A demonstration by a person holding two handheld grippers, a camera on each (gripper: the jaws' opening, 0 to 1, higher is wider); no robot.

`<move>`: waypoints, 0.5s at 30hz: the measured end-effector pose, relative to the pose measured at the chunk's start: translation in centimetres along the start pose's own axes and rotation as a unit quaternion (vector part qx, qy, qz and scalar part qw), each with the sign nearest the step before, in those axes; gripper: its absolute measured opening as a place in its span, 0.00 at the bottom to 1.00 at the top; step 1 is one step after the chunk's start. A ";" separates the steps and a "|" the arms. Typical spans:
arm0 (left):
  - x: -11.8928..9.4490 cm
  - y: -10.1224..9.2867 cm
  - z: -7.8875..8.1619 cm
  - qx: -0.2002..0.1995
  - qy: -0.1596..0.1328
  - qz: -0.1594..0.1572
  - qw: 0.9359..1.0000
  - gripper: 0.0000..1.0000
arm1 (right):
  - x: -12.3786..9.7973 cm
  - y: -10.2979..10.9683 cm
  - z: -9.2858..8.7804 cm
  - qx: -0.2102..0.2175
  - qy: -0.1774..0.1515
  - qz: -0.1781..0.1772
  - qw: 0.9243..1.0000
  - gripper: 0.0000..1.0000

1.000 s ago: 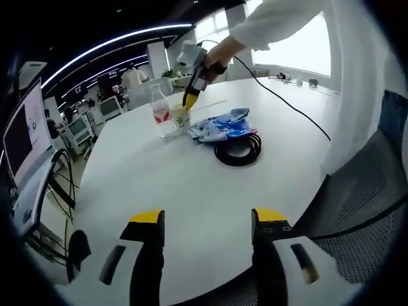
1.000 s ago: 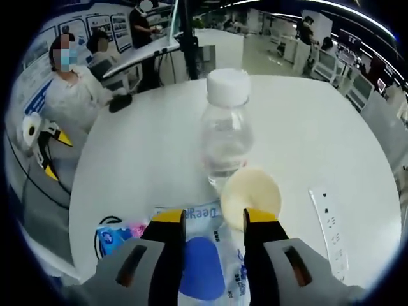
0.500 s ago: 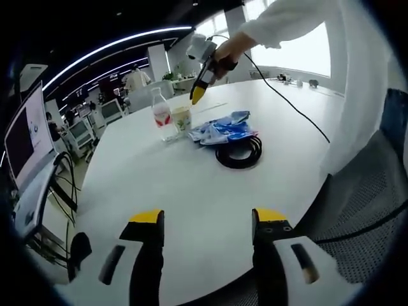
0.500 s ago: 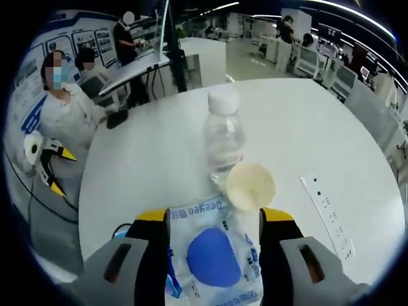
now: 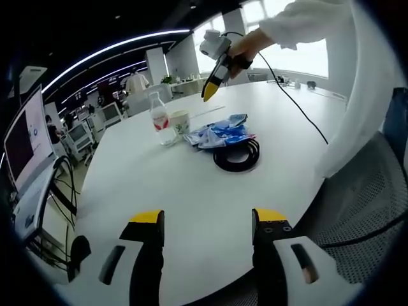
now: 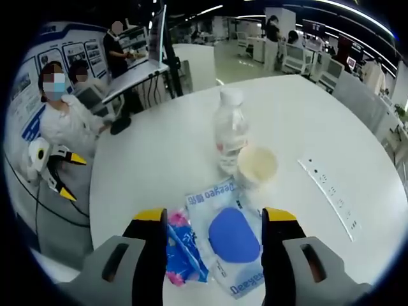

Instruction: Arrange the tabletop items into an orderly group along one side of the table until the central work area is clear of visible clutter.

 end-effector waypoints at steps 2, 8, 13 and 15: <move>0.0 0.0 0.1 0.002 -0.002 -0.001 1.000 0.55 | -0.8 0.2 -0.4 0.012 -0.007 -0.005 1.000 0.58; 0.0 -0.2 0.2 0.005 -0.003 -0.009 1.000 0.55 | -3.0 0.9 -2.0 0.068 -0.033 -0.018 0.997 0.57; 0.0 -0.4 0.3 0.007 -0.003 -0.014 1.000 0.55 | -4.9 1.6 -3.9 0.105 -0.048 -0.032 0.993 0.56; 0.0 -0.5 0.4 0.008 -0.003 -0.015 1.000 0.55 | -5.3 1.8 -4.5 0.114 -0.051 -0.032 0.992 0.56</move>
Point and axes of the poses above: the point that each gripper's makers call its tool centre point, and the gripper's own axes: x roughly forward along the fingers, y roughly to its left, z roughly out of its top, the point moved 6 cm from there along -x, roughly backward along the fingers, and after that the axes turned 9 degrees about -z, right-handed, at the moved point
